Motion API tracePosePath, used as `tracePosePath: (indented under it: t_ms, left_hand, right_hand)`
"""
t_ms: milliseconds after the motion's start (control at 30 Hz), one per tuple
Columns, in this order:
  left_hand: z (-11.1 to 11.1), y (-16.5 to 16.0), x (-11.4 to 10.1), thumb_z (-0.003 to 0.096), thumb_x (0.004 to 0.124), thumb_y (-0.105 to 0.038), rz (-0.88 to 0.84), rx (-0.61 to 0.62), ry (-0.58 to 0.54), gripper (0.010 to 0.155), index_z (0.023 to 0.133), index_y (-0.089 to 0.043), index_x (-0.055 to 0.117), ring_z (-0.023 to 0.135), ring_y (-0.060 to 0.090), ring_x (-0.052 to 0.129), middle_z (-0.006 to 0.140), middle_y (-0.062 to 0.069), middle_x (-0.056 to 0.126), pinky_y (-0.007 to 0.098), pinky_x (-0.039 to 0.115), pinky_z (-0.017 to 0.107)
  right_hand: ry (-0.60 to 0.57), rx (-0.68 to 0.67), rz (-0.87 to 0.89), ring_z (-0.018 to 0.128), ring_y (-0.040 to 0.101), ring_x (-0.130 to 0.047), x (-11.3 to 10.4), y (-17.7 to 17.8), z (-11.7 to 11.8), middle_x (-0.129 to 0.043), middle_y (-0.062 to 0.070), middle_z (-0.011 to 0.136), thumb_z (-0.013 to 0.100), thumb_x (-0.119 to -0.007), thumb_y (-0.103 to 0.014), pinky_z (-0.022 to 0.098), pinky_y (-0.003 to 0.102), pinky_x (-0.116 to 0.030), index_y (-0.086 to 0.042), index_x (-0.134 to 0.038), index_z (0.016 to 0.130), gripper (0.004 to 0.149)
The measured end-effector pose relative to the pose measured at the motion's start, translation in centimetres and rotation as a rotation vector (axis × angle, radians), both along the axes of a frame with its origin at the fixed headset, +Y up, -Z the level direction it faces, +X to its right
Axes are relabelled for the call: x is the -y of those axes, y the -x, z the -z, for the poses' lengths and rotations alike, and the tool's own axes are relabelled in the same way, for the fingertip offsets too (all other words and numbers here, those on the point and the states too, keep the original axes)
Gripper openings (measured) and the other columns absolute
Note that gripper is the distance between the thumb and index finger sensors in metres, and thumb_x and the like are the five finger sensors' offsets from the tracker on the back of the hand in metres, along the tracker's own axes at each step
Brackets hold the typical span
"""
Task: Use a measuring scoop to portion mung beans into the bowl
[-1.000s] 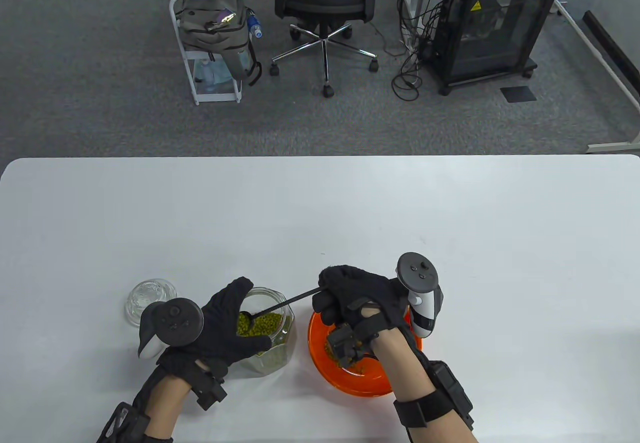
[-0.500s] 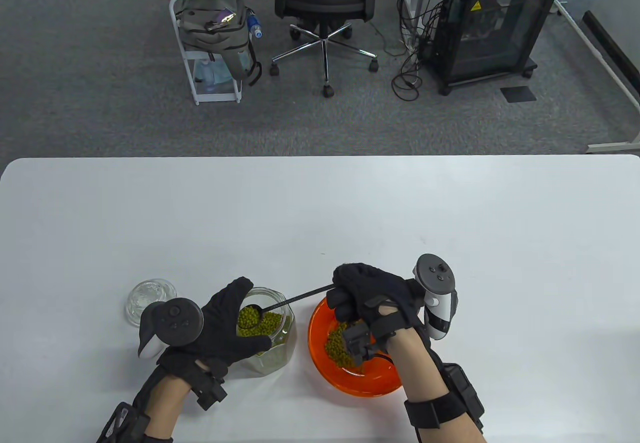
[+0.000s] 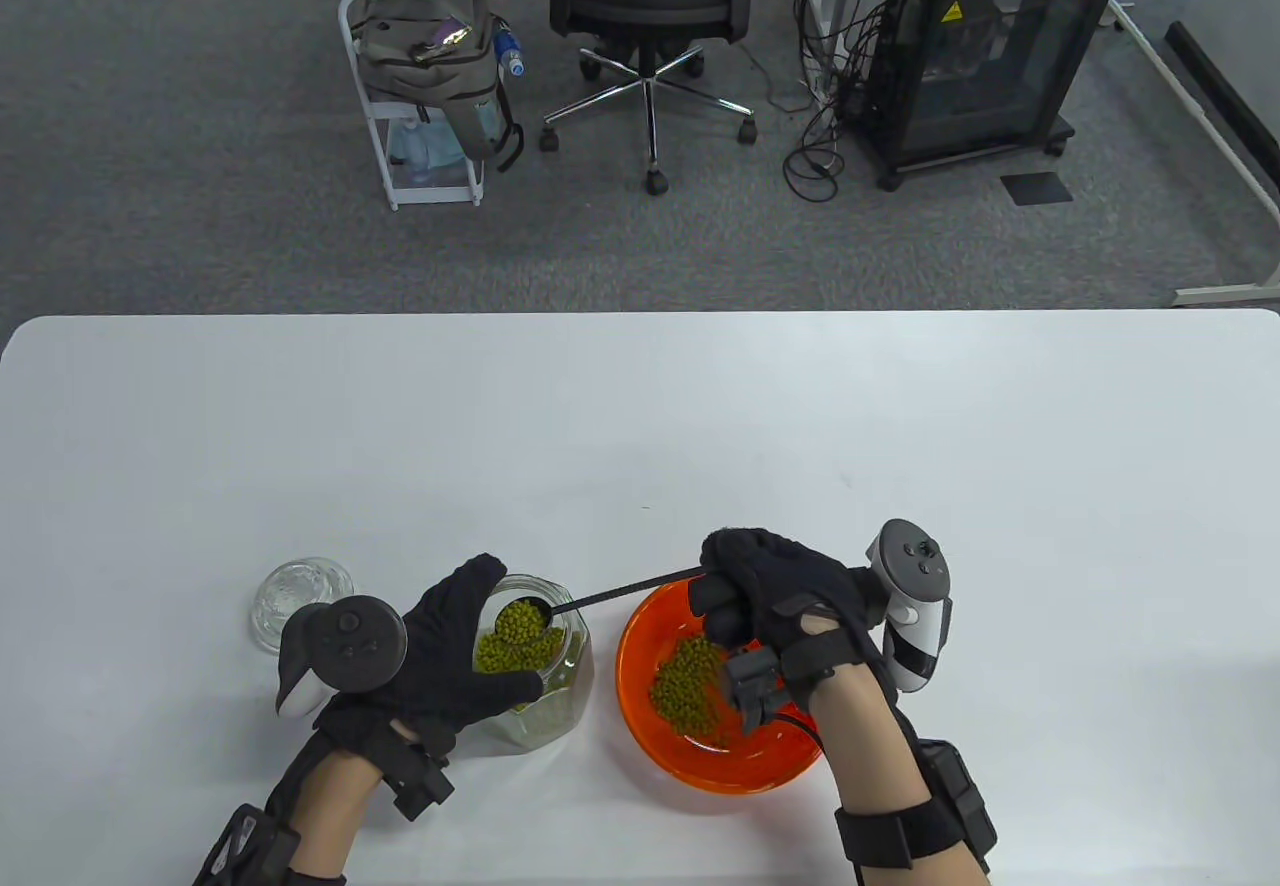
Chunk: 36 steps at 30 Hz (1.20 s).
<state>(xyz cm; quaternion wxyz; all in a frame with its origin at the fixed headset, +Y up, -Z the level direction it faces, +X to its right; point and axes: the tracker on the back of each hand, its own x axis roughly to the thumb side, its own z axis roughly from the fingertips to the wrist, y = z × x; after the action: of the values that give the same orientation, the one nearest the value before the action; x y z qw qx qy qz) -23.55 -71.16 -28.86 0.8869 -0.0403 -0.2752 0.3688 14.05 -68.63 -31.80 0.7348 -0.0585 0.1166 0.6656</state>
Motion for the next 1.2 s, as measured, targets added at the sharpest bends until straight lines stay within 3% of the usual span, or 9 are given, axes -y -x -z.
tracePosePath:
  t_ms: [400,700,1200]
  left_hand:
    - [0.0,0.0,0.0,0.0418,0.082,-0.084,0.0,0.0,0.0,0.12,0.111,-0.004,0.026,0.104,0.06,0.054,0.117,0.028,0.039,0.076,0.049,0.072]
    - [0.0,0.0,0.0,0.0415,0.082,-0.084,-0.002,0.0,-0.001,0.12,0.111,-0.004,0.026,0.104,0.06,0.054,0.117,0.028,0.039,0.076,0.049,0.072]
    - [0.0,0.0,-0.1,0.0415,0.082,-0.084,-0.003,0.001,-0.001,0.12,0.111,-0.004,0.026,0.104,0.06,0.054,0.117,0.028,0.038,0.076,0.049,0.072]
  right_hand:
    - [0.012,0.02,0.096,0.015,0.017,-0.113,0.2,-3.0,-0.1,-0.113,0.01,0.04,0.048,-0.083,-0.034,0.016,0.033,-0.096,-0.003,-0.091,0.076,0.043]
    - [0.007,0.068,0.112,0.015,0.017,-0.113,0.3,-7.2,-0.5,-0.113,0.01,0.04,0.048,-0.083,-0.035,0.016,0.033,-0.096,-0.003,-0.091,0.076,0.043]
    - [0.049,0.194,0.037,0.015,0.018,-0.112,3.0,-14.9,-1.2,-0.113,0.01,0.041,0.048,-0.083,-0.035,0.016,0.033,-0.095,-0.004,-0.091,0.077,0.043]
